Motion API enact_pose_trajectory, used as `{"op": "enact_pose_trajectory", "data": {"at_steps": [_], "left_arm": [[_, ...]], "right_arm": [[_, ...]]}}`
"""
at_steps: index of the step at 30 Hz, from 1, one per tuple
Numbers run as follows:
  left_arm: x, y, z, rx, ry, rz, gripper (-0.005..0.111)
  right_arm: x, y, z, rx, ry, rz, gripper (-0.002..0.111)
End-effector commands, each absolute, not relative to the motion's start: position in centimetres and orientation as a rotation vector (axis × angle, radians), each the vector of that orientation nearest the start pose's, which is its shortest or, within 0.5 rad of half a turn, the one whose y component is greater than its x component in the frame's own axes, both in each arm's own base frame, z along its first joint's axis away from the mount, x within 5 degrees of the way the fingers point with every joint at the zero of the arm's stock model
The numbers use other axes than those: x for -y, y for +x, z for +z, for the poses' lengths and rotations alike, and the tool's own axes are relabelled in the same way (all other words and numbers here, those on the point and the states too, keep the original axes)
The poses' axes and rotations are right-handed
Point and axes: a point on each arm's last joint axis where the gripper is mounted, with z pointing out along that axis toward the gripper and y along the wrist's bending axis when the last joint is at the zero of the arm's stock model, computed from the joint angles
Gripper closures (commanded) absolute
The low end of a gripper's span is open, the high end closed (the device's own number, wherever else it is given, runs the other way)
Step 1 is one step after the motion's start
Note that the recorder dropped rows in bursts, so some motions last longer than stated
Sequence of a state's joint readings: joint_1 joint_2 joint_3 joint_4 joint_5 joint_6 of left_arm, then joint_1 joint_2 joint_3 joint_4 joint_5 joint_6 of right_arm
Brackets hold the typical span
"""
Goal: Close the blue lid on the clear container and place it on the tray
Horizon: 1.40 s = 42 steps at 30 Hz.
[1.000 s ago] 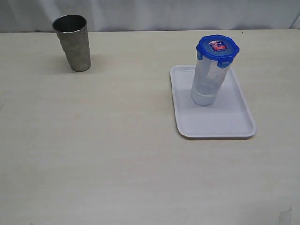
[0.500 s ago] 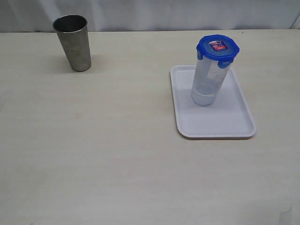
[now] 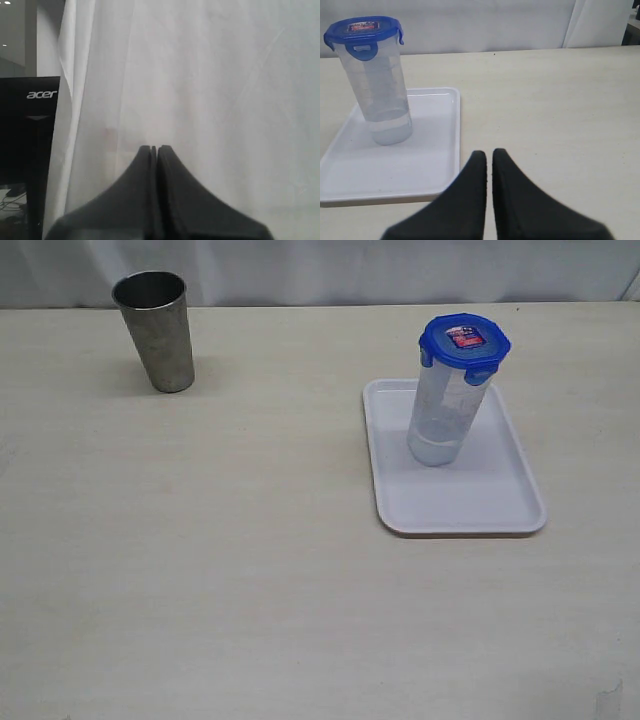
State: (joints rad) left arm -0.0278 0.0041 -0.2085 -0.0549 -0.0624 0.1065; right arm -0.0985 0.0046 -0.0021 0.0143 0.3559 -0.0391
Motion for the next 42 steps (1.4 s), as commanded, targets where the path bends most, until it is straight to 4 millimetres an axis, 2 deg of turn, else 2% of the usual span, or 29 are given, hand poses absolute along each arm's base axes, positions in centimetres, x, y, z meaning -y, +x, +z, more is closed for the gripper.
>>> {"op": "enact_pose_trajectory", "data": {"at_steps": [1,9,12,24,32,42], "left_arm": [[0.1,4.4,26.7,-1.254,0.086,0.083,0.107],[0.1,5.5,22.4,-1.390,0.117,0.103,0.107],[0.1,5.5,22.0,-1.407,0.117,0.101,0.107],[0.0,5.4,18.6,-1.776,0.131,0.096,0.107],[0.0,5.4,18.5,-1.795,0.064,0.042,0.107],[0.0,5.4,18.5,-1.795,0.066,0.044,0.107]], "right_arm": [[0.5,5.3,18.2,-1.826,0.068,-0.086,0.104],[0.5,5.3,18.2,-1.826,0.068,-0.086,0.104],[0.5,5.3,18.2,-1.826,0.068,-0.086,0.104],[0.5,5.3,18.2,-1.826,0.068,-0.086,0.104],[0.5,5.3,18.2,-1.826,0.068,-0.086,0.104],[0.5,5.3,18.2,-1.826,0.068,-0.086,0.104]]}}
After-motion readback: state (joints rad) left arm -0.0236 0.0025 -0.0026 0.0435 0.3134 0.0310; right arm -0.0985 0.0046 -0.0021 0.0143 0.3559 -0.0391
